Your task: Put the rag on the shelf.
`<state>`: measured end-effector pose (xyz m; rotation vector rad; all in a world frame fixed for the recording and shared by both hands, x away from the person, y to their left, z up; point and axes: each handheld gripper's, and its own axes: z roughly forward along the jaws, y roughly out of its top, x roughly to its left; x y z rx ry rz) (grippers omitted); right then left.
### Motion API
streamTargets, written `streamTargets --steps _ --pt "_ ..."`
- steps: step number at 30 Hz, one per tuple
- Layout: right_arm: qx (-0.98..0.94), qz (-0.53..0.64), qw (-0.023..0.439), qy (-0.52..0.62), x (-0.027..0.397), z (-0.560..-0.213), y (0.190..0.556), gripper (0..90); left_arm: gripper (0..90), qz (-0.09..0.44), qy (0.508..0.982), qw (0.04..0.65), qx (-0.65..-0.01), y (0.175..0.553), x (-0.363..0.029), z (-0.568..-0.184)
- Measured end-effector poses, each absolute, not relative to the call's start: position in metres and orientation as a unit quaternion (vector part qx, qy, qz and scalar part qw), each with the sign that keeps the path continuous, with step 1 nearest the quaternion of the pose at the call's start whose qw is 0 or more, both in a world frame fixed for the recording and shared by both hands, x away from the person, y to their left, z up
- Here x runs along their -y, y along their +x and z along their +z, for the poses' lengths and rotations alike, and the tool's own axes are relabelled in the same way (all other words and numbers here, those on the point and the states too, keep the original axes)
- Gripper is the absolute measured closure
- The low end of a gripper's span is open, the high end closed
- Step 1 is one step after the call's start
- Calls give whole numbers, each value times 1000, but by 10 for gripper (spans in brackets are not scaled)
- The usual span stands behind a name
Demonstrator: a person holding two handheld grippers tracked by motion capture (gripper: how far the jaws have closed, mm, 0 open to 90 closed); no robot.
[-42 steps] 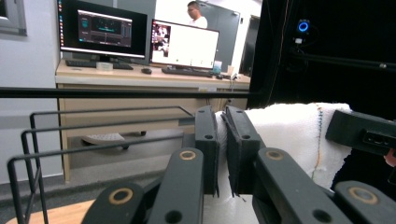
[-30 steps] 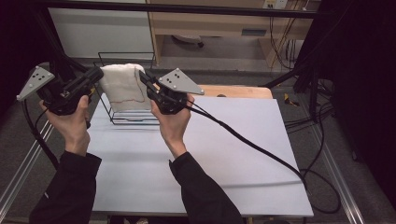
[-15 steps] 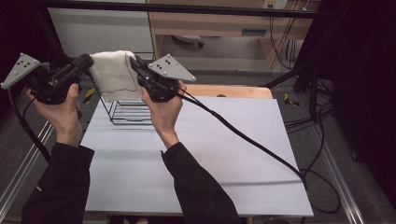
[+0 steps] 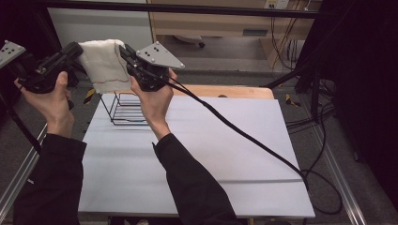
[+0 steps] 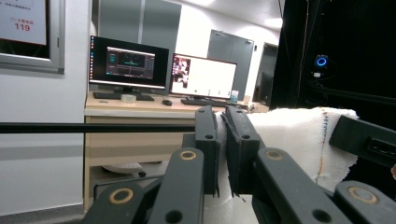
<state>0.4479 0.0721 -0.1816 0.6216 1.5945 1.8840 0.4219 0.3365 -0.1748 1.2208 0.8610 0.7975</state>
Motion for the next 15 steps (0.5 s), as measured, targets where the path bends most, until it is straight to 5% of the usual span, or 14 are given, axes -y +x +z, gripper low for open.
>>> streamTargets --steps 15 --pt "-597 707 295 238 -82 -163 469 850 841 361 547 650 -383 446 -342 -155"
